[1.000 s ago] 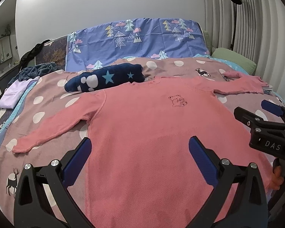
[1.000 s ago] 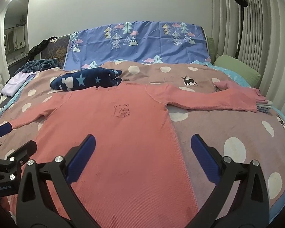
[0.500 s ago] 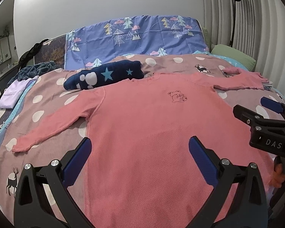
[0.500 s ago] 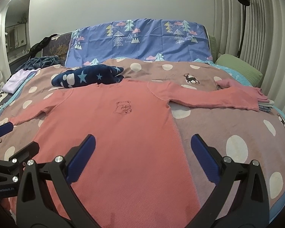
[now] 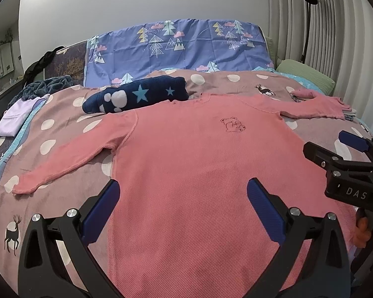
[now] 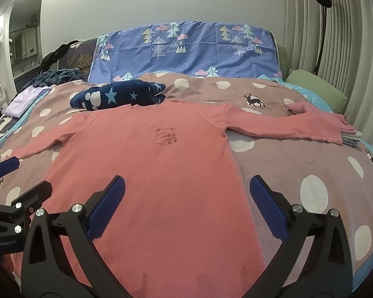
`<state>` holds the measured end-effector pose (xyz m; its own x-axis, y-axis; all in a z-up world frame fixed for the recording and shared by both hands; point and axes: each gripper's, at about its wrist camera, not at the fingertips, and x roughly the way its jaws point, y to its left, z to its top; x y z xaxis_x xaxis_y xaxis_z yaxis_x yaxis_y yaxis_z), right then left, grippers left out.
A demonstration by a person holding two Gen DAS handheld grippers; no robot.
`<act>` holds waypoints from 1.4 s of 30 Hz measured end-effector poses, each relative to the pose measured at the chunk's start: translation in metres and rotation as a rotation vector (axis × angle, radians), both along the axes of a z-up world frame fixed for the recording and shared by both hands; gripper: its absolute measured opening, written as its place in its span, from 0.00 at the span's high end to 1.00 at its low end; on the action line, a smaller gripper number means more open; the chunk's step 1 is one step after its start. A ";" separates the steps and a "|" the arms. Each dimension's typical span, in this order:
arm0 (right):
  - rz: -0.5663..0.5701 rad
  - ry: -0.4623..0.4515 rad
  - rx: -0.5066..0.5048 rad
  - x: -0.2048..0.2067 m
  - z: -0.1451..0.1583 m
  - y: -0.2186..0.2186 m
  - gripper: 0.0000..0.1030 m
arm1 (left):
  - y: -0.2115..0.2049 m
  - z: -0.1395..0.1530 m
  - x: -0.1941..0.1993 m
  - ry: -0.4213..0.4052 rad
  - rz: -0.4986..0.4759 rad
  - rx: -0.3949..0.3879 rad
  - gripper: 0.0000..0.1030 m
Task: Fold small clothes
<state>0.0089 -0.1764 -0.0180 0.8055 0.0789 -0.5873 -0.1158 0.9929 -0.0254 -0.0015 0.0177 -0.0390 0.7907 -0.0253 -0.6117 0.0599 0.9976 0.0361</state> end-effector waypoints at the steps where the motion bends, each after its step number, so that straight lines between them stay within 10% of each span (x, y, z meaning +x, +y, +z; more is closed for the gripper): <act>1: 0.001 0.000 -0.001 0.000 0.000 0.000 0.02 | 0.000 0.000 0.000 0.001 0.000 -0.001 0.01; 42: 0.006 0.085 -0.018 0.010 -0.020 0.003 0.02 | 0.067 -0.024 0.005 0.040 0.128 -0.116 0.10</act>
